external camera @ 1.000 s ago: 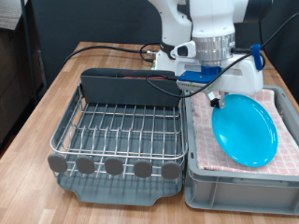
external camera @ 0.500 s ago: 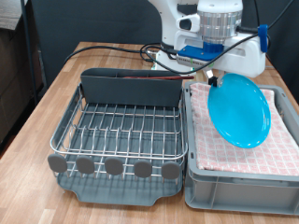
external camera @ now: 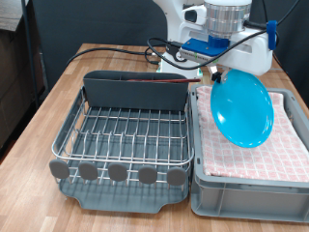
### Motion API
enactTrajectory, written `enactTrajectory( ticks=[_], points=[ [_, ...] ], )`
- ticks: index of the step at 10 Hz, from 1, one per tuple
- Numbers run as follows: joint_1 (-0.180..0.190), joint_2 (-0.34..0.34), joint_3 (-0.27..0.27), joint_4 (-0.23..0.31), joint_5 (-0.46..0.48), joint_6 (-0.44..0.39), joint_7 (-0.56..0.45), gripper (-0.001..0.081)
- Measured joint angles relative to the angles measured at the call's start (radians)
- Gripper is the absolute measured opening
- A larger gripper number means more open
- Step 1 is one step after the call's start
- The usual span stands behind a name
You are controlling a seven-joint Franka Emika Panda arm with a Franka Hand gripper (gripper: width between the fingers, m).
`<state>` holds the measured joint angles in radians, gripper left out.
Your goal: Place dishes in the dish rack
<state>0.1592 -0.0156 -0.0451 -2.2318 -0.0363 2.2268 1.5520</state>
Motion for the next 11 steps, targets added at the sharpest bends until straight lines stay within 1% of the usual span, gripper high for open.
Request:
enactTrajectory(
  ticks=[1,3,5,6,7,8,9,11],
  points=[
    [-0.003,-0.009,-0.01,0.002,-0.044,-0.041,0.003,0.0023],
    [-0.019,-0.046,-0.036,0.002,-0.12,-0.094,-0.013,0.0023],
    [-0.033,-0.086,-0.067,0.004,-0.211,-0.14,-0.091,0.0023],
    [-0.041,-0.098,-0.08,0.013,-0.279,-0.194,-0.157,0.0023],
    [-0.048,-0.103,-0.096,0.028,-0.333,-0.229,-0.246,0.0023],
    [-0.054,-0.105,-0.118,0.038,-0.379,-0.223,-0.356,0.0023],
    [-0.061,-0.108,-0.142,0.045,-0.416,-0.186,-0.466,0.0023],
    [-0.071,-0.11,-0.191,0.067,-0.463,-0.078,-0.692,0.0023]
  ],
)
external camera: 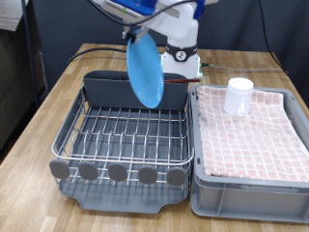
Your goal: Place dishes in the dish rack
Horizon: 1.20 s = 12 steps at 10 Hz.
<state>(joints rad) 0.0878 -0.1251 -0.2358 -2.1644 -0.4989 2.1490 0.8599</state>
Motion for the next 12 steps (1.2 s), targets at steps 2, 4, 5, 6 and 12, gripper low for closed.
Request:
enactTrajectory(
  ticks=[2,4,5,6,12],
  points=[
    [0.0,0.002,-0.008,0.009,-0.003,0.009,-0.063,0.0023],
    [-0.001,0.004,-0.012,0.01,-0.102,0.015,-0.058,0.0023],
    [-0.003,0.004,-0.019,0.009,-0.165,0.022,-0.066,0.0023],
    [-0.004,0.004,-0.029,0.01,-0.218,0.029,-0.071,0.0023],
    [-0.01,0.025,-0.095,0.009,-0.33,0.125,-0.162,0.0023]
  ],
)
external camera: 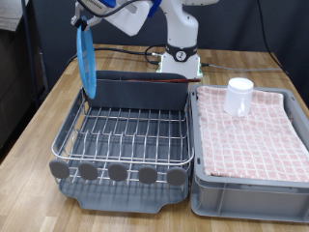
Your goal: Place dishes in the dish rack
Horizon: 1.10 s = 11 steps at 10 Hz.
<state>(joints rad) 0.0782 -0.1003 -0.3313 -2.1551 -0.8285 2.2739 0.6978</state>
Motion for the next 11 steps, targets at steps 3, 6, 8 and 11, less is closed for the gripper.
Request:
enactTrajectory(
  ticks=[3,6,8,11],
  points=[
    [0.002,0.028,0.008,-0.003,-0.01,0.031,0.048,0.0023],
    [0.002,0.084,0.021,-0.004,-0.084,0.044,0.135,0.0023],
    [0.002,0.112,0.022,-0.01,-0.141,0.053,0.178,0.0023],
    [0.002,0.136,0.012,-0.033,-0.214,0.08,0.249,0.0023]
  ],
)
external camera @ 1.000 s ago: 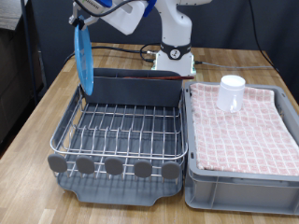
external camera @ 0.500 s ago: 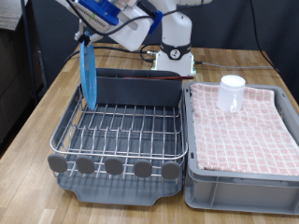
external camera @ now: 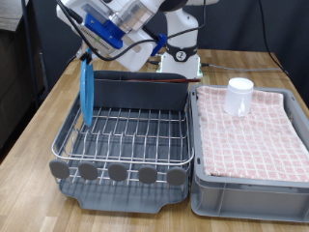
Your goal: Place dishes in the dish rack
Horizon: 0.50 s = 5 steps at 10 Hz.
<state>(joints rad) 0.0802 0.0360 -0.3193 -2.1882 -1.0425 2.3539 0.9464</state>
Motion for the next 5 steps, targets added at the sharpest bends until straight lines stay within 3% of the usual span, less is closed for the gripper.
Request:
enactTrajectory(
  ticks=[5],
  points=[
    [-0.001,0.034,-0.034,-0.034,-0.071,0.068,0.079,0.0023]
  ],
)
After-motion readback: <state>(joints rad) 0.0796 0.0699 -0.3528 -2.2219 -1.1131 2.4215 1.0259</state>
